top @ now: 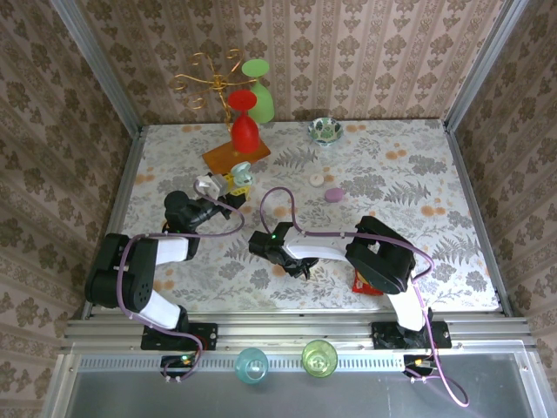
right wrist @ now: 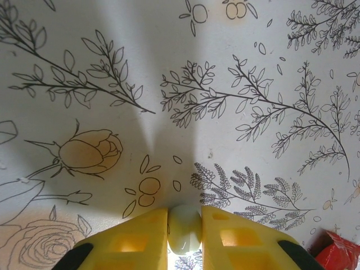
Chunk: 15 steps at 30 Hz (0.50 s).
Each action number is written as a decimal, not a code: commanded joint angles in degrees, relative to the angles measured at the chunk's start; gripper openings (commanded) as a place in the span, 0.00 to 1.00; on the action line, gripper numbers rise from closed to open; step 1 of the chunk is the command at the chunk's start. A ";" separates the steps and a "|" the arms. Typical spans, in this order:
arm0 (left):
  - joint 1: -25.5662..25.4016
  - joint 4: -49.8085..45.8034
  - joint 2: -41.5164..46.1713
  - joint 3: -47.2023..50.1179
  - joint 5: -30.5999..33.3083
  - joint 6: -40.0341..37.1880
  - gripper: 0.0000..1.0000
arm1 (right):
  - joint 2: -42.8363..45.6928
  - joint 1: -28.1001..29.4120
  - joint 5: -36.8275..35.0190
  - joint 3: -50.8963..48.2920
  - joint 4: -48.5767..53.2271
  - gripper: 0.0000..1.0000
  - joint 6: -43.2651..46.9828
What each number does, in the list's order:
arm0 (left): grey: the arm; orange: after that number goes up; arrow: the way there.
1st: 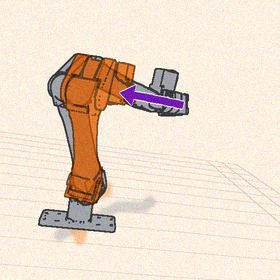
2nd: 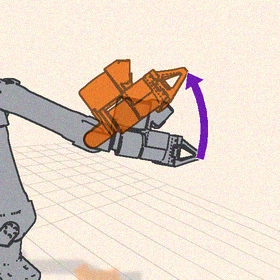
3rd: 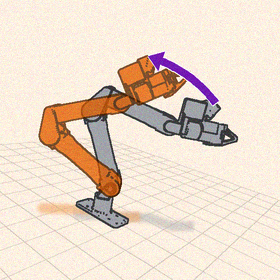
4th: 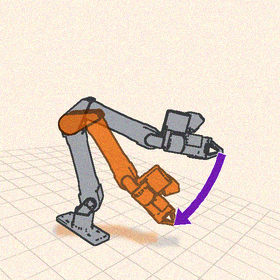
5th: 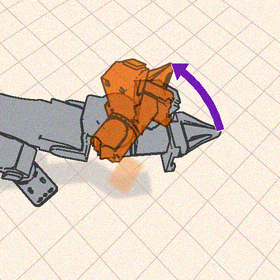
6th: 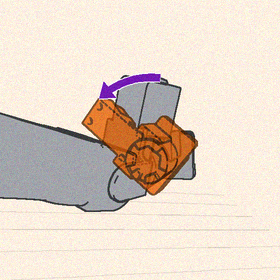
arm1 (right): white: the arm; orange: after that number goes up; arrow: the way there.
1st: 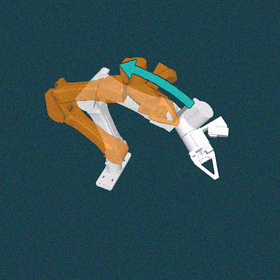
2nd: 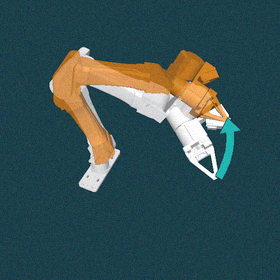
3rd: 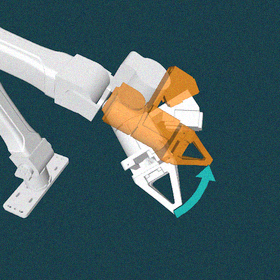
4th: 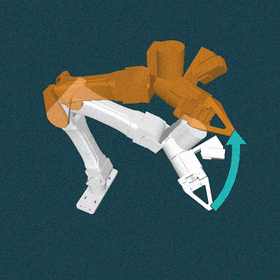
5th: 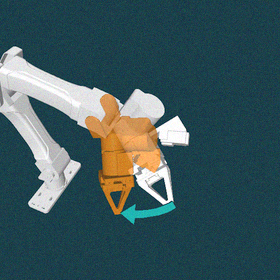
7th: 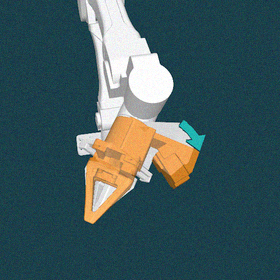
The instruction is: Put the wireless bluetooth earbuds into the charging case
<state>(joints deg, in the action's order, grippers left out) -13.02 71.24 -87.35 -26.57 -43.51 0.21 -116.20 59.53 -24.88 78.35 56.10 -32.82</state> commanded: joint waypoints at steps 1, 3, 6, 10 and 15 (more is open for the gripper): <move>0.38 2.23 1.22 0.38 -1.01 -1.00 0.18 | 4.21 -0.51 1.32 -1.27 -0.96 0.18 0.12; 0.20 2.27 1.22 0.24 -1.36 -1.29 0.18 | 8.41 -1.85 4.07 -2.49 -4.16 0.18 1.08; -0.74 2.32 1.15 -0.04 -1.81 -2.15 0.18 | 15.76 -5.08 9.88 -5.02 -11.43 0.18 3.12; -2.53 2.31 1.18 -0.72 -2.42 -2.39 0.18 | 26.11 -10.86 22.18 -10.27 -26.77 0.18 4.95; -5.01 2.32 0.86 -1.85 -3.98 -2.36 0.19 | 33.93 -17.86 37.00 -14.97 -46.28 0.16 1.69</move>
<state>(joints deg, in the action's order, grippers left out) -16.95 71.24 -87.35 -26.68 -45.08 -1.10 -84.38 43.53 0.34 65.76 24.80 -29.89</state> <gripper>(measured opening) 0.359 0.167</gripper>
